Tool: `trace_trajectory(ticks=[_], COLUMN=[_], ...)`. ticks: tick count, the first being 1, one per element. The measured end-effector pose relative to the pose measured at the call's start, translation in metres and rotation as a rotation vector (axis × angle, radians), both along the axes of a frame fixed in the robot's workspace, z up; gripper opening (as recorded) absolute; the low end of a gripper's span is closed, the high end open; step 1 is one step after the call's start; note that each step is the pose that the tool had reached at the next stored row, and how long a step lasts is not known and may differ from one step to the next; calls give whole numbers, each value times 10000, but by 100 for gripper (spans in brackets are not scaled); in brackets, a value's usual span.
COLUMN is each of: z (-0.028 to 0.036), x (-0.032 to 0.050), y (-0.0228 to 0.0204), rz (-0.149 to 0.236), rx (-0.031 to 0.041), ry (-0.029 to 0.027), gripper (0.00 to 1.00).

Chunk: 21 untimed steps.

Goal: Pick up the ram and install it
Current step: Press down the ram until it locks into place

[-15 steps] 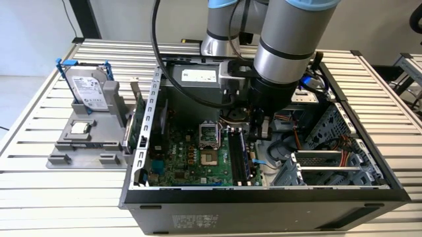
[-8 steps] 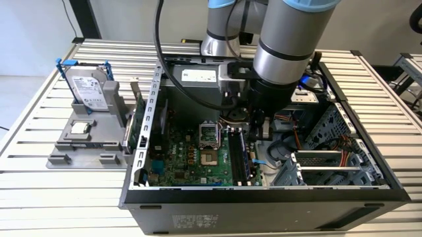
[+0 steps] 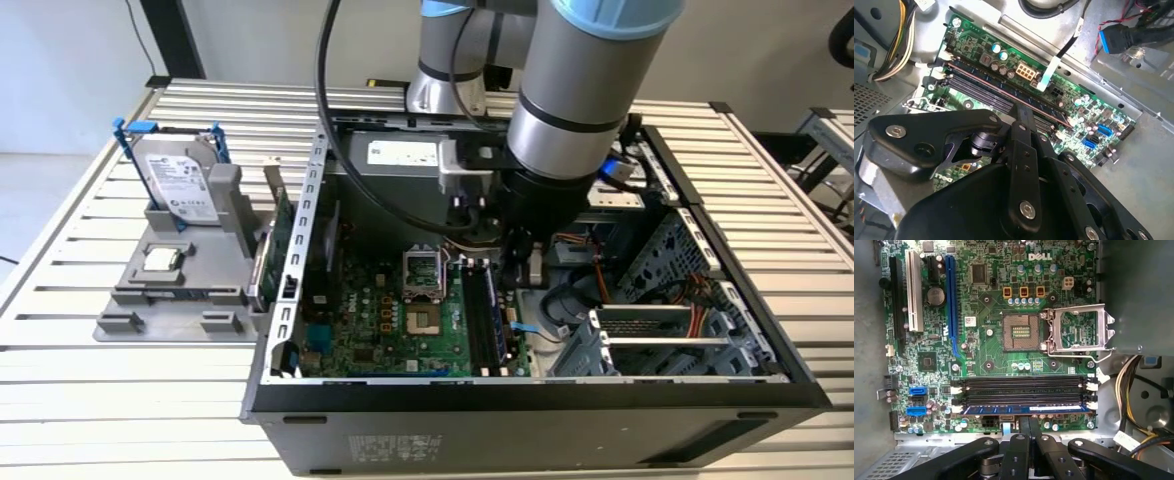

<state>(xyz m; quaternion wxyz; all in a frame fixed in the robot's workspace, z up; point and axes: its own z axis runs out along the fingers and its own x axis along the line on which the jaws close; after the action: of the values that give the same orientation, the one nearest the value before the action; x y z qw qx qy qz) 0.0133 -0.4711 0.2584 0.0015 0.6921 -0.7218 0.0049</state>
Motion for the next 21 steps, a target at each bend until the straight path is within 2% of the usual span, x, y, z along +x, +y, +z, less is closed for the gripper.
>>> trace_trajectory(ticks=[5,12,21], z=[-19,-146,-308], x=[-6,-16,-35], y=[2,9,28], rz=[46,181,629], rx=[0,1,-1], ry=[-1,-3,-20], gripper=[0,0,0])
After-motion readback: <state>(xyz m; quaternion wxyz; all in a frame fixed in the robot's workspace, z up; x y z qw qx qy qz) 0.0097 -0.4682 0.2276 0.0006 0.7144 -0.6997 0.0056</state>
